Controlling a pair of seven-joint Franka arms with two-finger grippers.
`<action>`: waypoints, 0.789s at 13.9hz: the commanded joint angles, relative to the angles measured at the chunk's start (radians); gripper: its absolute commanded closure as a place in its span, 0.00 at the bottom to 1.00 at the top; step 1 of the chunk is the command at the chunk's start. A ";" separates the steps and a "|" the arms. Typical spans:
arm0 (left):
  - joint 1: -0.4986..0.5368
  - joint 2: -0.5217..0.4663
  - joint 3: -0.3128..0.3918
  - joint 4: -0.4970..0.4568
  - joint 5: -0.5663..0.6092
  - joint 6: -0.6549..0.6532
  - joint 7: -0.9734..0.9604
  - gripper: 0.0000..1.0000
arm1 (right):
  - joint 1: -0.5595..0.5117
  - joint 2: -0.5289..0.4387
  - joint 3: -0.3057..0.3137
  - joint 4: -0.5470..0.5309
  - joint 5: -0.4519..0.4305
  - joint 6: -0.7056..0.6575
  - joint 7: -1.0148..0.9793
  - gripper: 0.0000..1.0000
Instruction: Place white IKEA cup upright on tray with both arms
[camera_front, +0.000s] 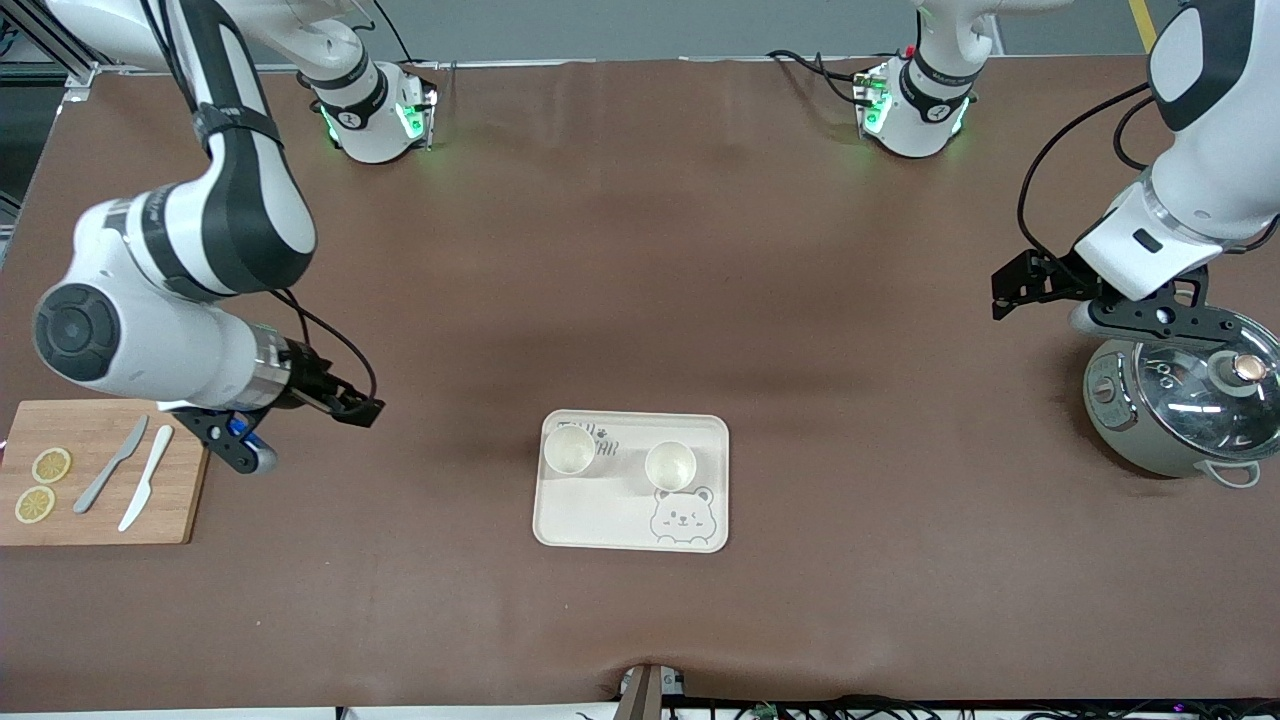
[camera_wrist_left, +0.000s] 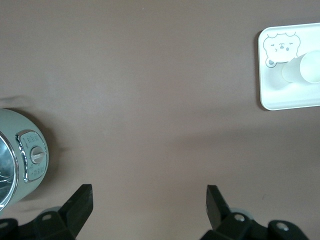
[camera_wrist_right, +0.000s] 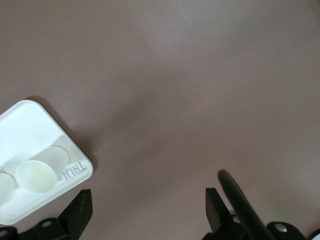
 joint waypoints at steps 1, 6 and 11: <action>0.004 -0.012 -0.008 0.001 0.016 -0.008 -0.001 0.00 | -0.022 -0.071 0.015 -0.056 -0.080 -0.021 -0.110 0.00; 0.002 -0.013 -0.009 -0.004 0.015 -0.010 -0.021 0.00 | -0.131 -0.145 0.015 -0.056 -0.088 -0.099 -0.389 0.00; -0.004 -0.016 -0.009 -0.001 0.015 -0.014 -0.039 0.00 | -0.180 -0.240 0.015 -0.080 -0.156 -0.123 -0.615 0.00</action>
